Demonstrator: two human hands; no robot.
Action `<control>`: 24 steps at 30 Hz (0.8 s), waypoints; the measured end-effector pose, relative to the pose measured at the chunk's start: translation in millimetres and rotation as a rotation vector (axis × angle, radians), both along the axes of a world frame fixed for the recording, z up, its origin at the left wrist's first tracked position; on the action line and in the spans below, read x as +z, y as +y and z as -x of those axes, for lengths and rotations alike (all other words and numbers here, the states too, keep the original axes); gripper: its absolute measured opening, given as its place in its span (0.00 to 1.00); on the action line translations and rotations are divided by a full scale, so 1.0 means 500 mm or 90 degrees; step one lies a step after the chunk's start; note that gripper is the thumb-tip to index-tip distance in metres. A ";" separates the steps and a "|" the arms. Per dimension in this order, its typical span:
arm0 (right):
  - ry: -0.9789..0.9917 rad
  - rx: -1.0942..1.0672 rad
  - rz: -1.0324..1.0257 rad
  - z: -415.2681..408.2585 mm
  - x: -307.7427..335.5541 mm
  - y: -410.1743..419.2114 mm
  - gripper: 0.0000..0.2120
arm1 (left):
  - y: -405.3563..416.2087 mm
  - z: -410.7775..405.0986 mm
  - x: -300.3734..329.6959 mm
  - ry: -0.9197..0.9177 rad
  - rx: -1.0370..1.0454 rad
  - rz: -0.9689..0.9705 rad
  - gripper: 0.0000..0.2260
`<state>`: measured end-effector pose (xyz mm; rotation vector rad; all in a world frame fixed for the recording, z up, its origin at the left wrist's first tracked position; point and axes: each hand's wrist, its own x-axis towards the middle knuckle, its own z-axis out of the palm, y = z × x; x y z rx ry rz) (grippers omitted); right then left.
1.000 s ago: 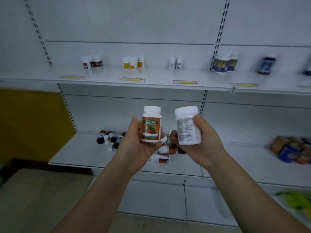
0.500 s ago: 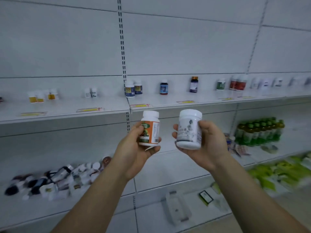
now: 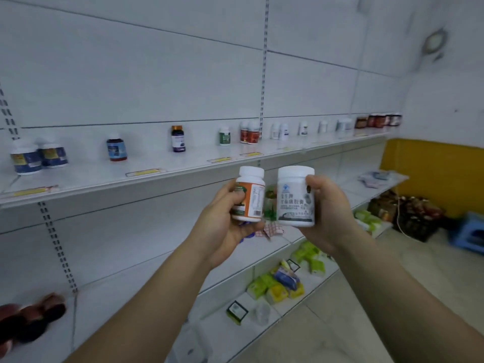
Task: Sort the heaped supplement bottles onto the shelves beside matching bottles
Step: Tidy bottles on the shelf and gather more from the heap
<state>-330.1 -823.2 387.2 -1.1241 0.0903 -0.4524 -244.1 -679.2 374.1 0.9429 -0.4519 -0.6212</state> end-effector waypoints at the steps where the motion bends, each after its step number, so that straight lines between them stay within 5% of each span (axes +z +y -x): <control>1: -0.003 -0.015 -0.001 -0.003 0.002 -0.027 0.16 | -0.033 -0.010 0.000 -0.004 -0.013 0.001 0.13; 7: 0.004 -0.098 0.067 -0.085 0.002 -0.195 0.18 | -0.236 -0.113 -0.011 -0.026 -0.095 0.031 0.16; 14: 0.037 -0.227 0.154 -0.213 0.026 -0.415 0.05 | -0.491 -0.263 -0.001 -0.030 -0.142 0.039 0.14; 24: 0.104 -0.393 0.109 -0.216 0.018 -0.802 0.10 | -0.884 -0.311 -0.006 -0.046 -0.262 -0.012 0.13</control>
